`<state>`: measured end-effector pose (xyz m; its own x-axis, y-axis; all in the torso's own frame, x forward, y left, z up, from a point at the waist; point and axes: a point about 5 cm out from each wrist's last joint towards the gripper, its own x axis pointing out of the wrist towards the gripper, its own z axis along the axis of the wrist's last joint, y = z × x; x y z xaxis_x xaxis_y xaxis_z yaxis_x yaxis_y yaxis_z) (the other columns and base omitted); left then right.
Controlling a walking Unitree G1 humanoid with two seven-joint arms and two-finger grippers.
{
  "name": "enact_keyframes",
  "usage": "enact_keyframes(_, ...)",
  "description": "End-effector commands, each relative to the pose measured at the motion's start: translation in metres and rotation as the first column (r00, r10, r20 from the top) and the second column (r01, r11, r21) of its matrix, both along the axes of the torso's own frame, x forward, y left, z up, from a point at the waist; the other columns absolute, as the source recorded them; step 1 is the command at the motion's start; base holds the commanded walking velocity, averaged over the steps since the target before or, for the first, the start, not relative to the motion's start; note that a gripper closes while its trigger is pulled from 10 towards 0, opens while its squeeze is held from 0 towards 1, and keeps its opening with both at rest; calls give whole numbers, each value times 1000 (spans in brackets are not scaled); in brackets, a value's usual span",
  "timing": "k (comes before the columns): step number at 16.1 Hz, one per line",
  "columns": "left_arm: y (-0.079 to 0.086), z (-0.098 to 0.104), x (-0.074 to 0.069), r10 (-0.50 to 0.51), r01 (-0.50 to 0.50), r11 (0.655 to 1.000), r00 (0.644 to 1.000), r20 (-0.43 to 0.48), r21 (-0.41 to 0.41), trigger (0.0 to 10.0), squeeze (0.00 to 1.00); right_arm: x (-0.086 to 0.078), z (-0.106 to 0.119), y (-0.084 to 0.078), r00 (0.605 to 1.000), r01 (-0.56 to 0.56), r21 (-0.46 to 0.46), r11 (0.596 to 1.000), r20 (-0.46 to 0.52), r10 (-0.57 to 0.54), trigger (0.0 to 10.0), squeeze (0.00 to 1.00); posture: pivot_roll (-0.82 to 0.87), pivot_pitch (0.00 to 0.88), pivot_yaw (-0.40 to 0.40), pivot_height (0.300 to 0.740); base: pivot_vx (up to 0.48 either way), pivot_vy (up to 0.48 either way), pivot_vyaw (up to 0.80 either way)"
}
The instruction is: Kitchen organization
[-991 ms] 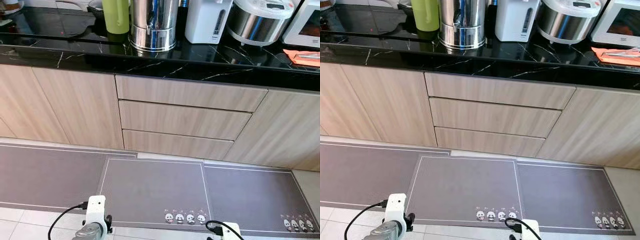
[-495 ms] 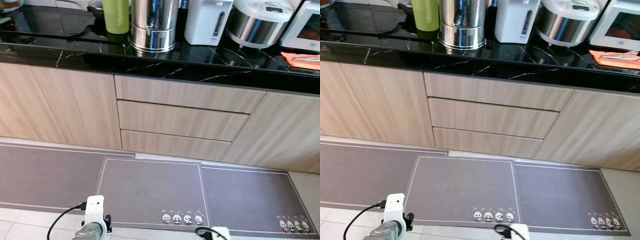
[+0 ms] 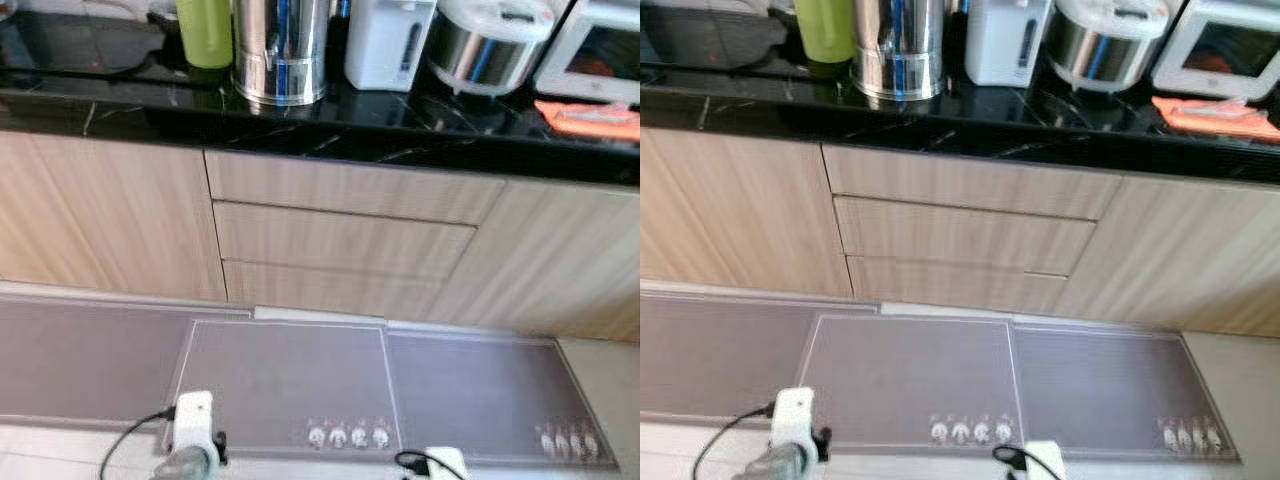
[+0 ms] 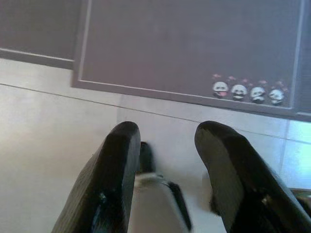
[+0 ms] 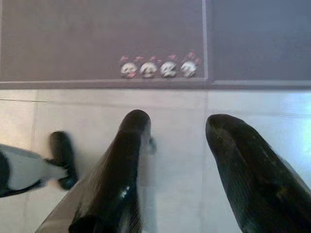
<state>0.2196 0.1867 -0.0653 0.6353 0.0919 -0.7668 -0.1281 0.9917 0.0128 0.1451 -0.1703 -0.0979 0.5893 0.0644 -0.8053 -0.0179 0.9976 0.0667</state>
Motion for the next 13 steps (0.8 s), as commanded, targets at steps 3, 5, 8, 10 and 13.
enact_keyframes(3,3,-3,-5,7,-7,1000,1000,-18,0,10000,0,26,13,-7,994,1,-26,1000,108,2,10000,0,-50,0,-105,740,0,-352,0)
enact_keyframes(5,2,-3,-5,-2,2,1000,1000,-19,-4,10000,0,30,14,-8,994,-3,-29,1000,111,6,10000,0,-44,0,-112,740,0,-352,0)
enact_keyframes(8,1,-4,-6,-13,13,1000,1000,-22,-2,10000,0,28,14,-12,995,-5,-15,1000,97,7,10000,0,-41,0,-113,740,0,-352,0)
enact_keyframes(10,1,-4,-7,-16,16,1000,1000,-25,1,10000,0,21,11,-13,997,13,-6,1000,82,-13,10000,0,-44,0,-110,740,0,-352,0)
enact_keyframes(13,1,-4,-7,-18,18,1000,1000,-26,1,10000,0,-13,-1,-8,999,14,3,1000,43,-14,10000,0,-41,0,-114,740,0,-352,0)
